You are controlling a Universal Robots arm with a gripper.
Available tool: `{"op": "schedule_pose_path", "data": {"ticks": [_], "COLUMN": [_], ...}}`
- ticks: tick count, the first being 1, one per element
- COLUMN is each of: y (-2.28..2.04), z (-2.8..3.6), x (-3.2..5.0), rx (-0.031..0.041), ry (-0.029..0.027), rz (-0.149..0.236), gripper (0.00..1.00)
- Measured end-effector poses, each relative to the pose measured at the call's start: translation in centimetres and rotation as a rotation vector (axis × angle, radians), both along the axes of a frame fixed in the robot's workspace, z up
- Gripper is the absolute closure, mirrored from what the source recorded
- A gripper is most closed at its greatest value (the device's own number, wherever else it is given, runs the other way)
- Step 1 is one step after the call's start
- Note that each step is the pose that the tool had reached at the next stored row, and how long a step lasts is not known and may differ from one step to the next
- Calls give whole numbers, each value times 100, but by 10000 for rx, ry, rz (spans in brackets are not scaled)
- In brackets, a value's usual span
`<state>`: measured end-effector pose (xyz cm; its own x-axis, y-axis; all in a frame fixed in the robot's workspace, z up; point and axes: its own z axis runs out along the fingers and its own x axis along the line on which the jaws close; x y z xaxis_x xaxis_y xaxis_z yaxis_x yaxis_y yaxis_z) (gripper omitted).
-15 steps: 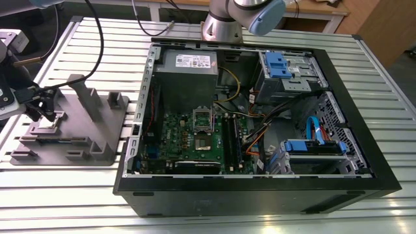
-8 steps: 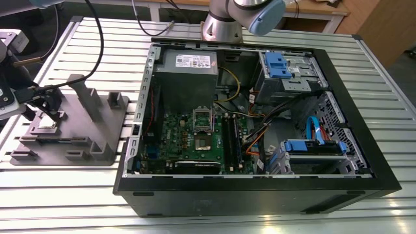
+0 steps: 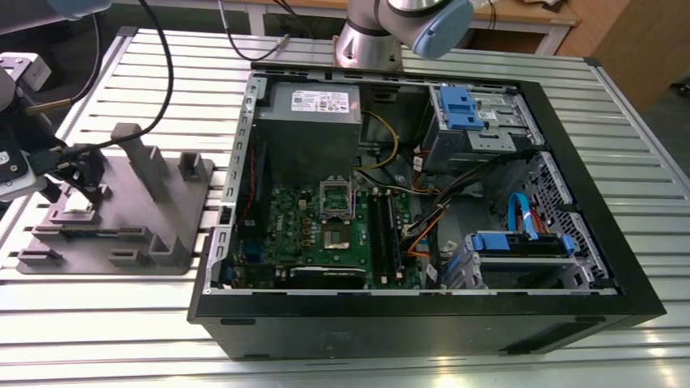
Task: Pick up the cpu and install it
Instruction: 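Pick up the cpu and move it towards the insertion slot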
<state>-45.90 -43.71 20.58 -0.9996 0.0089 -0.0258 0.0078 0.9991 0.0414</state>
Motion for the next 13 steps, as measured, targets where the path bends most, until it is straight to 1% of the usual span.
{"op": "schedule_pose_path", "data": {"ticks": [13], "y": [8], "z": [-12], "x": [-1], "rx": [0], "ry": [0], "rz": [0], "gripper": [41]}}
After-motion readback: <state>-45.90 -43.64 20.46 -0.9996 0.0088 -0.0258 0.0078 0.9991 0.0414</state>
